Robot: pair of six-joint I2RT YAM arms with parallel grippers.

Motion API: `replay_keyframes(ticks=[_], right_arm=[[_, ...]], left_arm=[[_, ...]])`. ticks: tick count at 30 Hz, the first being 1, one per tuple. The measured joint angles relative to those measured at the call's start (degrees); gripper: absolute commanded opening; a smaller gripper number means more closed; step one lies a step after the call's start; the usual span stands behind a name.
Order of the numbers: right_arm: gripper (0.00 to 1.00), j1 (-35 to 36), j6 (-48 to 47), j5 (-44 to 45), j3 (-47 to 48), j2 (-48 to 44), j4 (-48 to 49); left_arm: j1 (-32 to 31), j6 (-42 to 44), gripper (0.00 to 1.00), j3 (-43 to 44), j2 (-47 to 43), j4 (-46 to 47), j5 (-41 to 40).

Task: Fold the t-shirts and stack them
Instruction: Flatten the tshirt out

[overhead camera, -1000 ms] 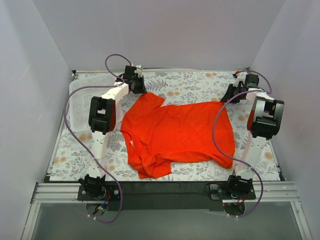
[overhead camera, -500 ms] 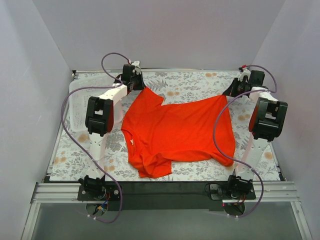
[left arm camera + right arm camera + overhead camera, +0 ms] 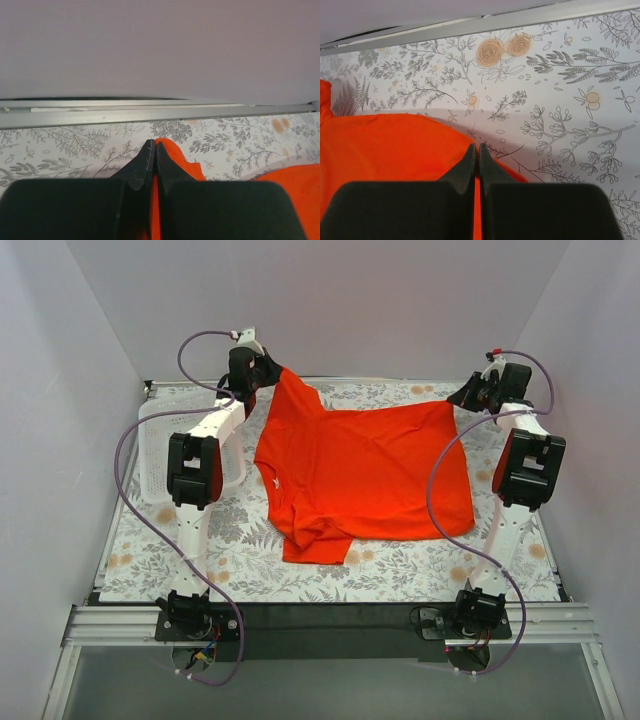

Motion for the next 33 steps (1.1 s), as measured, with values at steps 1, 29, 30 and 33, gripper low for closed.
replay_keyframes(ticks=[1, 29, 30, 33], right_arm=[[0.01, 0.0, 0.1, -0.7, -0.5, -0.2, 0.5], [0.01, -0.9, -30.3, -9.2, -24.2, -83.4, -12.3], [0.01, -0.9, -29.4, -7.9, -20.2, -84.0, -12.5], [0.01, -0.9, -26.6, -4.6, -9.2, -85.5, -13.6]], left_arm=[[0.0, -0.2, 0.0, 0.0, 0.0, 0.8, 0.1], [-5.4, 3.2, 0.0, -37.0, -78.1, 3.1, 12.4], [-5.3, 3.2, 0.0, -33.4, -80.3, 2.5, 11.5], [-5.3, 3.3, 0.0, -21.9, -84.3, 1.0, 9.6]])
